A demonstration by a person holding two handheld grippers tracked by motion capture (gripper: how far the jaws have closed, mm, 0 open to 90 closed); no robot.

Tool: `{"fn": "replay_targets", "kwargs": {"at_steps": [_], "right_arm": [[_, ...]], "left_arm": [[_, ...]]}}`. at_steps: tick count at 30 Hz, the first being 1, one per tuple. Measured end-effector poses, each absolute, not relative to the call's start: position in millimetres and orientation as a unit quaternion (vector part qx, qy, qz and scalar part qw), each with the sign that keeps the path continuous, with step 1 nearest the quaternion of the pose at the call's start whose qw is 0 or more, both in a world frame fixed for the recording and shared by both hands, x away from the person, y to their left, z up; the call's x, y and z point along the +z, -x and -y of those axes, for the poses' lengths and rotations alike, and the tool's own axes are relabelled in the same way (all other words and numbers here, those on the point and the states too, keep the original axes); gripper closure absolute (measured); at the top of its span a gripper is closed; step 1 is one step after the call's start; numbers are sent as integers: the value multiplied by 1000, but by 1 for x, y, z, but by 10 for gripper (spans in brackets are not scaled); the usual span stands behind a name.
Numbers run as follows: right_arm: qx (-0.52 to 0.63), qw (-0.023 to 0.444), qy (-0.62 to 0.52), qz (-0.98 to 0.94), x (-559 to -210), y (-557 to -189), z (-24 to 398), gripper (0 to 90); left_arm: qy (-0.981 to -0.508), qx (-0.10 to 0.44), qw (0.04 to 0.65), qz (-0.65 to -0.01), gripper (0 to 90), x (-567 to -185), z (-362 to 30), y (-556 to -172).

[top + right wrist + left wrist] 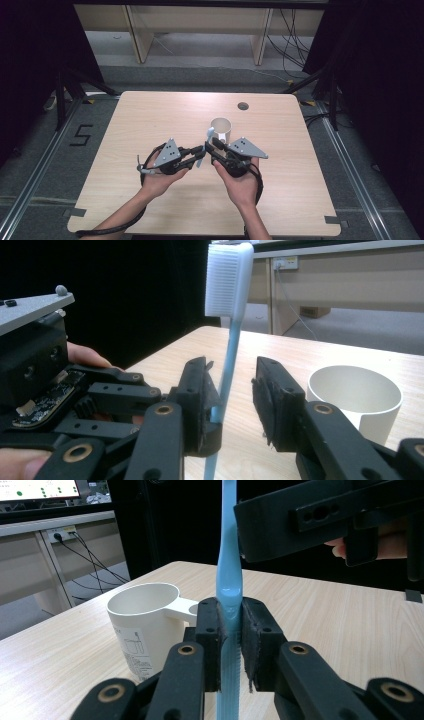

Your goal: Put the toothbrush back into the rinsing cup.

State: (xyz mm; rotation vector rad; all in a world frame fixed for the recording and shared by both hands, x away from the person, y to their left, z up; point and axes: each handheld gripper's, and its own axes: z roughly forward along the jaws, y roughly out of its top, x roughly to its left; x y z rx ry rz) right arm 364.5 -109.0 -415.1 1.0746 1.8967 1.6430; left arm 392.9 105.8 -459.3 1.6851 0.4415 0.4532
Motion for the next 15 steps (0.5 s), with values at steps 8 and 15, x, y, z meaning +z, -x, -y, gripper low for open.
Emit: {"fn": "replay_targets", "kwargs": {"at_steps": [8,15], "right_arm": [[592,200,-389,-677,-415,-367,105,693],[593,198,-390,-676,-415,-367,105,735]], "left_arm": [[-734,196,622,-190,783,-459,-104,-393],[-733,196,622,-190,784,-459,-102,-392]]}}
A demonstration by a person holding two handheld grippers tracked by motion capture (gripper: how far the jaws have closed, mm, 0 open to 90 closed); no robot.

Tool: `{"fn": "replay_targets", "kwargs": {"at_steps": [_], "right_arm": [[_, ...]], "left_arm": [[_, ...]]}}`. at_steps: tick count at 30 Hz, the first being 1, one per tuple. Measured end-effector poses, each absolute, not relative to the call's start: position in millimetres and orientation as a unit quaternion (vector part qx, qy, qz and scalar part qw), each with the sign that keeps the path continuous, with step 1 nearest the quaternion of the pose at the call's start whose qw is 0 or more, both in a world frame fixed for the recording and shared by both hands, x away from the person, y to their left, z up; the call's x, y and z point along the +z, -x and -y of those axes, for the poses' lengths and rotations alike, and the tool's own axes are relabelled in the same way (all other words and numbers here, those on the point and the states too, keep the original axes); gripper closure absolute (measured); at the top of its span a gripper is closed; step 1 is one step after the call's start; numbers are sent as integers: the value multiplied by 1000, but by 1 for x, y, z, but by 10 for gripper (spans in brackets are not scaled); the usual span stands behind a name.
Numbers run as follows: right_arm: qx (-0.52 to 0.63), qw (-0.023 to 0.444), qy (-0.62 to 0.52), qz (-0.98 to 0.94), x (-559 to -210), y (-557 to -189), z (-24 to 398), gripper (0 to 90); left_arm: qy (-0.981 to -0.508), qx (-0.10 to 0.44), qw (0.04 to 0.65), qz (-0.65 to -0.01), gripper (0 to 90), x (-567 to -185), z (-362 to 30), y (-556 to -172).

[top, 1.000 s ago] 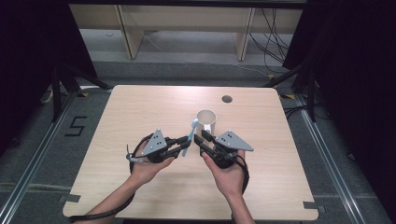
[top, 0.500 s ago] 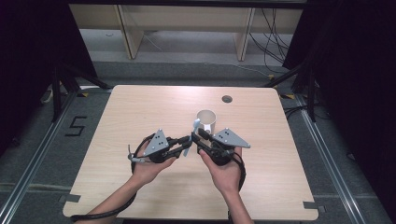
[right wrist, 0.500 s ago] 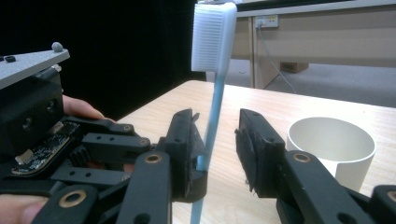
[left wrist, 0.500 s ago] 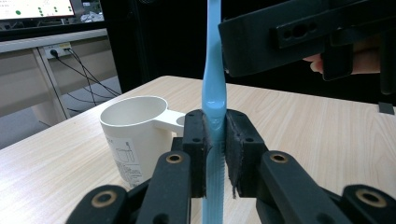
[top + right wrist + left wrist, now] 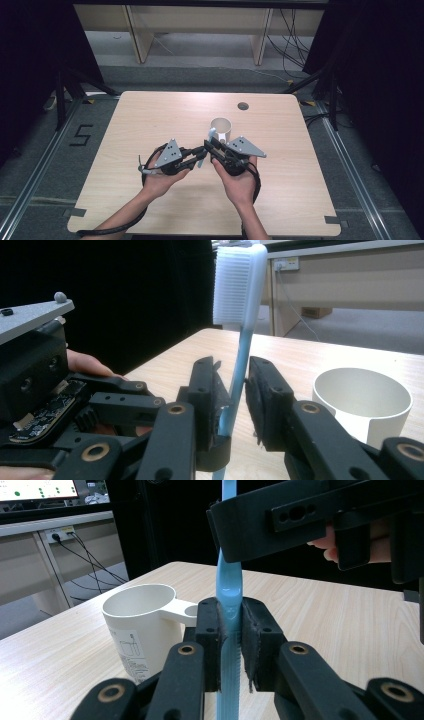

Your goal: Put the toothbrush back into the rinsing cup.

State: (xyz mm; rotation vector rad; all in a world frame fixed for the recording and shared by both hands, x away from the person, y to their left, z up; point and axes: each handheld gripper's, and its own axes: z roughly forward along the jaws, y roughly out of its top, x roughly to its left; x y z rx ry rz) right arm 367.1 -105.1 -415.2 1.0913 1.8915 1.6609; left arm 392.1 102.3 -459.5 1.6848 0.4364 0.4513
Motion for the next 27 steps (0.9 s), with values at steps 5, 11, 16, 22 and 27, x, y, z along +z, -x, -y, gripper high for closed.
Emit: {"fn": "replay_targets", "kwargs": {"at_steps": [5,11,16,22,27], "right_arm": [[596,201,-389,-673,-416,-367,105,745],[592,207,-393,-672,-417,-369,105,763],[598,204,-395,-667,-417,-368,105,807],[600,206,-394,-665,-417,-368,105,858],[593,218,-392,-669,-418,-369,104,860]], "left_arm": [[-732,197,623,-191,783,-459,-102,-392],[-733,197,622,-192,784,-459,-101,-392],[-733,195,622,-192,783,-460,-99,-391],[-734,193,622,-195,783,-460,-99,-392],[-737,192,618,-196,775,-459,-99,-393]]}}
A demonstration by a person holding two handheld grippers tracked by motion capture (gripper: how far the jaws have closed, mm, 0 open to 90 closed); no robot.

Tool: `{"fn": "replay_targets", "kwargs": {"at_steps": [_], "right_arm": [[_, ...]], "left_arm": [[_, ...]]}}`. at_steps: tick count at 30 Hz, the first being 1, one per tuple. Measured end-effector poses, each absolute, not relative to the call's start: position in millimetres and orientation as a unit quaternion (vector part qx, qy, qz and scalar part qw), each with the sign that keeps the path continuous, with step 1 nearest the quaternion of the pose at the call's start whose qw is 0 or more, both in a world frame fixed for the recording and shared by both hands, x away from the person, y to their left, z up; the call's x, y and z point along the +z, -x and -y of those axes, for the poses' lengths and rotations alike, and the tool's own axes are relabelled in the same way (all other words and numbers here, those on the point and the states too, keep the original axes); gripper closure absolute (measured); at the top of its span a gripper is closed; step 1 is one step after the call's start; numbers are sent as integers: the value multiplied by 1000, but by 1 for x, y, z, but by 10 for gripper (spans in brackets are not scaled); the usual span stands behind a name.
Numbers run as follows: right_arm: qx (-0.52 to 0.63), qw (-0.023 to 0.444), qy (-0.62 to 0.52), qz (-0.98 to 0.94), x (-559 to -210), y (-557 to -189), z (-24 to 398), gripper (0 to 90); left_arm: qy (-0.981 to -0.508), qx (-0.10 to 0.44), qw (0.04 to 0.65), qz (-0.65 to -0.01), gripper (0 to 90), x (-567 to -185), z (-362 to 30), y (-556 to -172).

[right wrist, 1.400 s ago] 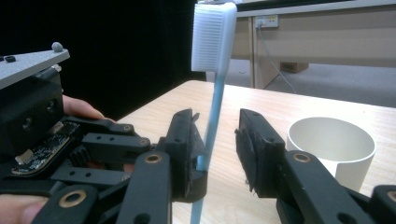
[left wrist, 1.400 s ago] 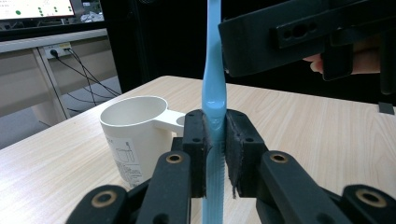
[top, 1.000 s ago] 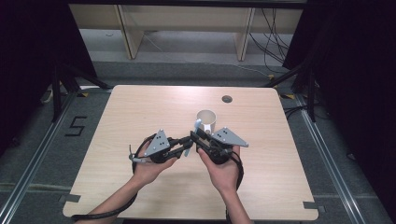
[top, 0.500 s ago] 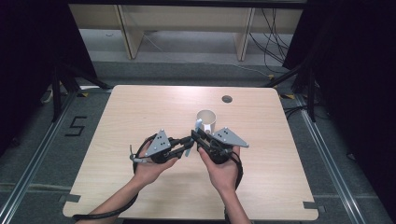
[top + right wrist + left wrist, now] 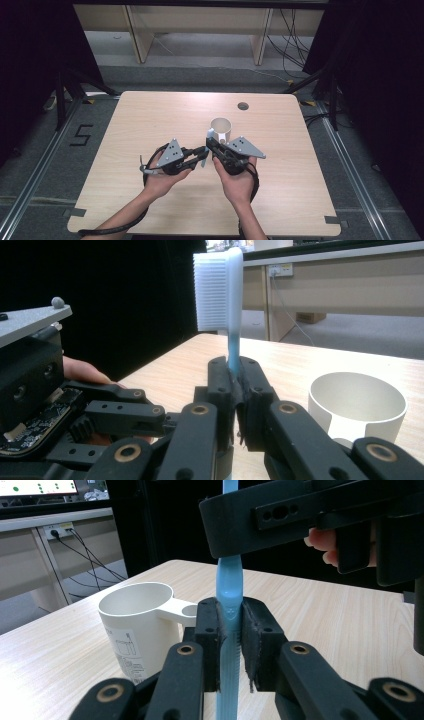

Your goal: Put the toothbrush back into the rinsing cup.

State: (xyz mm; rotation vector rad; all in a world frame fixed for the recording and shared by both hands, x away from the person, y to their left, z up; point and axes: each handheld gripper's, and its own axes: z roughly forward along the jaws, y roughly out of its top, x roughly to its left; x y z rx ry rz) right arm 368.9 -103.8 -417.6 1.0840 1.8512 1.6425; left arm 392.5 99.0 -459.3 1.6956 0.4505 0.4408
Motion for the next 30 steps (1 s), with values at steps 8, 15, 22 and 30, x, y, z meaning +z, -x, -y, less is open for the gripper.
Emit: {"fn": "replay_targets", "kwargs": {"at_steps": [8,15,22,30], "right_arm": [[587,235,-384,-673,-414,-369,105,861],[580,241,-390,-673,-413,-370,109,861],[579,246,-386,-674,-413,-372,112,860],[576,251,-393,-671,-412,-371,114,861]], "left_arm": [[-745,198,603,-203,604,-455,-108,-395],[-746,213,591,-219,478,-452,-124,-395],[-739,224,585,-247,411,-454,-147,-393],[-731,231,580,-275,384,-461,-171,-387]]}}
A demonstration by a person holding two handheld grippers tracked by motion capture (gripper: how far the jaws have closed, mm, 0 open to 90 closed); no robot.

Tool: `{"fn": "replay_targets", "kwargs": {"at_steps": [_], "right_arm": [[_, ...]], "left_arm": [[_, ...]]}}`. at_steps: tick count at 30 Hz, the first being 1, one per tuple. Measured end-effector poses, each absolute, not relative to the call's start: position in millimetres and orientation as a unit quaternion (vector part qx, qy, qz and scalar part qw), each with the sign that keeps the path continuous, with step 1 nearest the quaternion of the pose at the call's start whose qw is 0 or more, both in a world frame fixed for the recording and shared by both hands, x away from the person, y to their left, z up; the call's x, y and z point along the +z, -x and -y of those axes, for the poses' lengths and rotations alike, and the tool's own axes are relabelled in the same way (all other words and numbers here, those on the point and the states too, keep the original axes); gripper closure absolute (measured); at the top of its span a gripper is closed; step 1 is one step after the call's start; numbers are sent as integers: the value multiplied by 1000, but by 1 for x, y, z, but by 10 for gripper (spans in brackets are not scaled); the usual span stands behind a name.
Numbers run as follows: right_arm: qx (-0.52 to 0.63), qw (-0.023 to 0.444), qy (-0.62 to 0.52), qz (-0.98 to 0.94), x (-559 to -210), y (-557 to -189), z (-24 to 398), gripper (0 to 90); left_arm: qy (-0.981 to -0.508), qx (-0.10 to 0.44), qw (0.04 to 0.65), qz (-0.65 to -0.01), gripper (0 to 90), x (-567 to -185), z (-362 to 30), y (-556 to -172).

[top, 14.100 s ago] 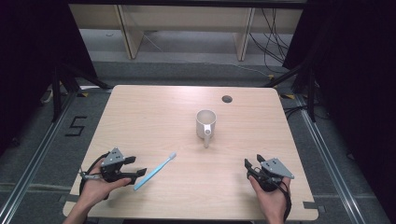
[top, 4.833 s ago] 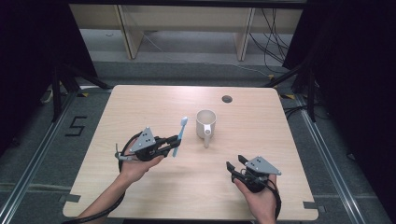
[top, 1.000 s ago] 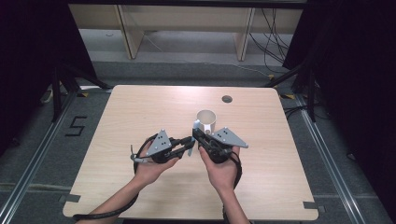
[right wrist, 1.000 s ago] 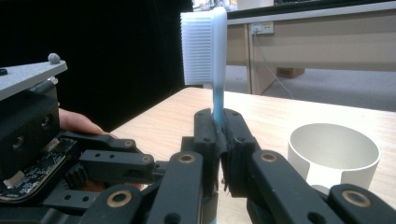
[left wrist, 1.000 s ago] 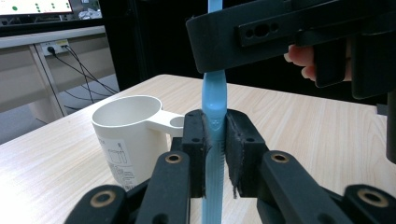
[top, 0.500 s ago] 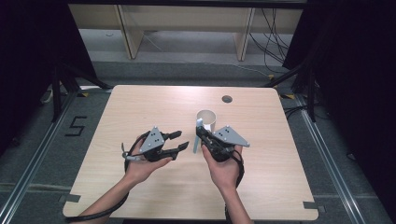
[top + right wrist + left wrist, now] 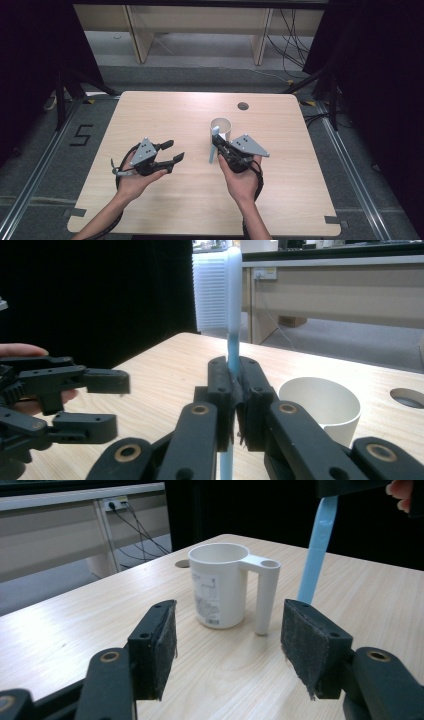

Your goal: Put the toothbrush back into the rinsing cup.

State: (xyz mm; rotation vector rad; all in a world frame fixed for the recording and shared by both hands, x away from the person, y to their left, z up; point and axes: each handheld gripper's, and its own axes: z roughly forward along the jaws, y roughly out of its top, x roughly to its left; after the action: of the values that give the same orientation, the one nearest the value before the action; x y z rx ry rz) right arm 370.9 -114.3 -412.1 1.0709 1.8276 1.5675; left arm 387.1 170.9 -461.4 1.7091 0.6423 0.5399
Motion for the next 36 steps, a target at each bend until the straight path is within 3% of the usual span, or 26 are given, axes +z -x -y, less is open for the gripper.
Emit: {"fn": "replay_targets", "kwargs": {"at_steps": [15,36], "right_arm": [[580,254,-397,-664,-409,-373,119,860],[582,263,-398,-659,-401,-375,124,859]], "left_arm": [[-685,249,604,-322,382,-486,-202,-375],[-687,260,591,-333,364,-509,-207,-371]]}}
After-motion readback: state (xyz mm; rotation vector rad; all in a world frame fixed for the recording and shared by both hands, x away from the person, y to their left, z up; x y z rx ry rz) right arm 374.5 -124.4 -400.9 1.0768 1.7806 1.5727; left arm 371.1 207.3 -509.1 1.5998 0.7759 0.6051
